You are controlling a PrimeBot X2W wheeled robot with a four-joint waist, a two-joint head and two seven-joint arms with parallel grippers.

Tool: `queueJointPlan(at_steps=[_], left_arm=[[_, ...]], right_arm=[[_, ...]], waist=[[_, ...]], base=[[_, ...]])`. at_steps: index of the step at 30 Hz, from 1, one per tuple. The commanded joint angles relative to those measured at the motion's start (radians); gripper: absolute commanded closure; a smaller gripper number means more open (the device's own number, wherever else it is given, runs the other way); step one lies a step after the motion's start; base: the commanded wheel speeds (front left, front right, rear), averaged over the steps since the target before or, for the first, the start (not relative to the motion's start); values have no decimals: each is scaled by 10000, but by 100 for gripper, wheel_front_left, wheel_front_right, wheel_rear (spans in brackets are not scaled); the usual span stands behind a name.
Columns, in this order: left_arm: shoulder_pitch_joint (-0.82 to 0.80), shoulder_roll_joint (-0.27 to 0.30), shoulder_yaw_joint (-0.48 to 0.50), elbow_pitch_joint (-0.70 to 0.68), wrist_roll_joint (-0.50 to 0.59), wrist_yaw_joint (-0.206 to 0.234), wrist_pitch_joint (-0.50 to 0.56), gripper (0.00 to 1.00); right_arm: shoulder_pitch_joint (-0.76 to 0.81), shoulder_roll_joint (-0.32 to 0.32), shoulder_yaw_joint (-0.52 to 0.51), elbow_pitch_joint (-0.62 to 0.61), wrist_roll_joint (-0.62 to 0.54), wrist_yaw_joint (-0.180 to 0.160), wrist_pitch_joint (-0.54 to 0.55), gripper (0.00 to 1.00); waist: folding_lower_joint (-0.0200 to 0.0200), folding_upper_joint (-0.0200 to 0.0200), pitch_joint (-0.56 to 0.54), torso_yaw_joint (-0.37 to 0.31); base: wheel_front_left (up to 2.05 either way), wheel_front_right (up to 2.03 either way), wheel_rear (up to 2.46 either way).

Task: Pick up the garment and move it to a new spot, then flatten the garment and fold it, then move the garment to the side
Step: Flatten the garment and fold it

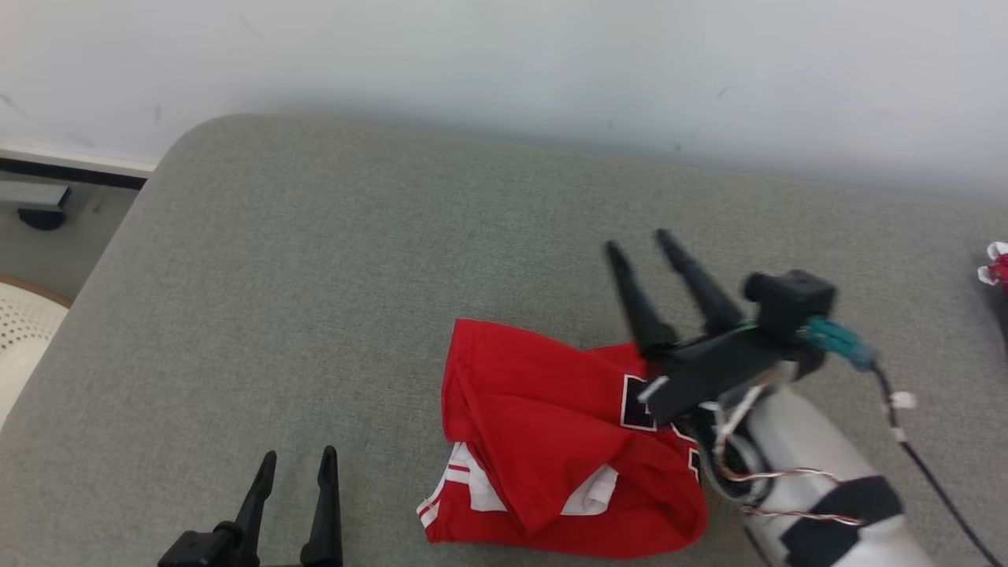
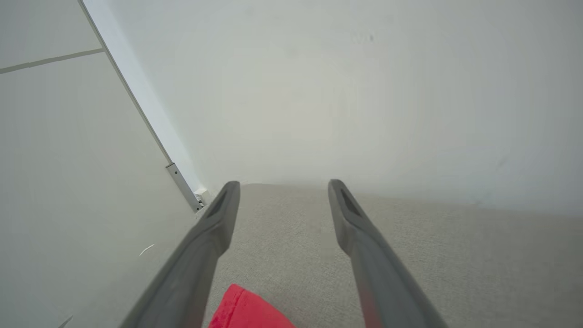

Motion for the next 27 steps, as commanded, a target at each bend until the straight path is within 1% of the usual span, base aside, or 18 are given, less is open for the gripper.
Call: queueJointPlan(at_steps=[1, 4, 8, 11, 15, 19, 27], left_arm=[[191, 3, 65, -76, 31, 14, -38, 0], [203, 3, 179, -122, 73, 14, -36, 0], [289, 2, 292, -195, 116, 14, -36, 0], [360, 2, 341, -243, 131, 14, -36, 0], [411, 1, 401, -279, 141, 14, -36, 0], [402, 2, 427, -298, 148, 14, -36, 0], [520, 1, 452, -265, 185, 14, -38, 0]], right_arm=[[336, -193, -275, -175, -114, -22, -75, 0], [874, -672, -1010, -561, -275, -22, -110, 0], [1807, -1007, -1820, -921, -530, -22, -75, 0], [2548, -1048, -2282, -1209, -624, -22, -30, 0], [3367, -949, -2609, -1547, -819, -22, 60, 0], [3834, -848, -2688, -1785, -924, -22, 112, 0], [4526, -817, -1808, -2633, -1017, -22, 329, 0]], waist=[[0, 0, -52, -113], [0, 0, -70, -217], [0, 0, -74, -344], [0, 0, -86, -441], [0, 0, -123, -531], [0, 0, -157, -555], [0, 0, -296, -527]], base=[[0, 0, 0], [0, 0, 0], [0, 0, 0], [0, 0, 0], [0, 0, 0], [0, 0, 0], [0, 0, 0]])
